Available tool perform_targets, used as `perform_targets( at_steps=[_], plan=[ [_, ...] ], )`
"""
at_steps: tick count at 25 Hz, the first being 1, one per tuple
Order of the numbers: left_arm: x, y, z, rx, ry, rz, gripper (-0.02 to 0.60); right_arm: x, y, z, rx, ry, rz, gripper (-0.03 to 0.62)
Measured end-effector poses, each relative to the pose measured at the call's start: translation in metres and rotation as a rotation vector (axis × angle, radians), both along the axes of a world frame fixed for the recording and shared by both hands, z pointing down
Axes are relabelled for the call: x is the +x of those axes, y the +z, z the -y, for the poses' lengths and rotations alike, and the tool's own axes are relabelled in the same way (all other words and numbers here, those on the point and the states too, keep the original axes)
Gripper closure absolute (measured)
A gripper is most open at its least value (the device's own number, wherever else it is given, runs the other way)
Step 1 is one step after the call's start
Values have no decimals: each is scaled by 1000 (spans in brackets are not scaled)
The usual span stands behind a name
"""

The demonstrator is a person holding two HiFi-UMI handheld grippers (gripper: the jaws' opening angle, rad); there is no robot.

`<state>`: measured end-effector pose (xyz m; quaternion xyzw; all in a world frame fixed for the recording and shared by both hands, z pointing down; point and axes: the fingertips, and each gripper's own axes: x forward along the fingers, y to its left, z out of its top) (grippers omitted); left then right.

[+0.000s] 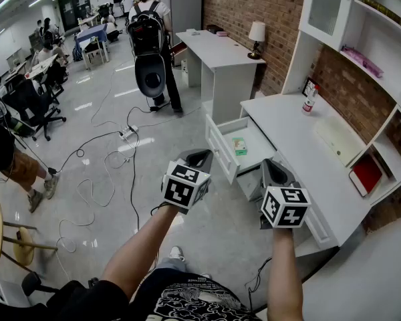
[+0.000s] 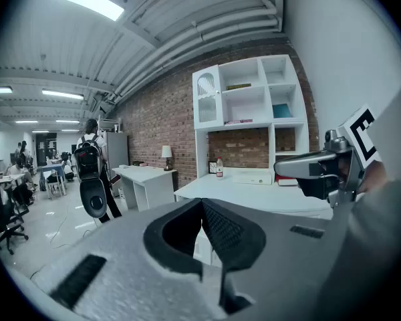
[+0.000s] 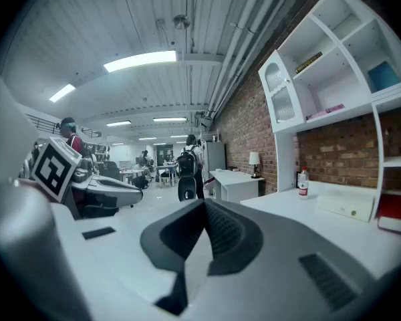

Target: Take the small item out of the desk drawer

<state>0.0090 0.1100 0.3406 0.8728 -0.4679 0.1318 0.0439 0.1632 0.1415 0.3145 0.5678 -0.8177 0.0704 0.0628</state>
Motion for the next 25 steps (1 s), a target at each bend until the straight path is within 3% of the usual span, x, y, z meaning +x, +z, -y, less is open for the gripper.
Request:
perform_targets(
  at_steps=[13, 25],
  plan=[
    [7, 3, 20, -4, 20, 4, 577, 6, 15, 17, -8, 24, 10, 589],
    [-3, 12, 80, -29, 8, -2, 577, -5, 34, 79, -46, 2, 2, 493]
  ],
)
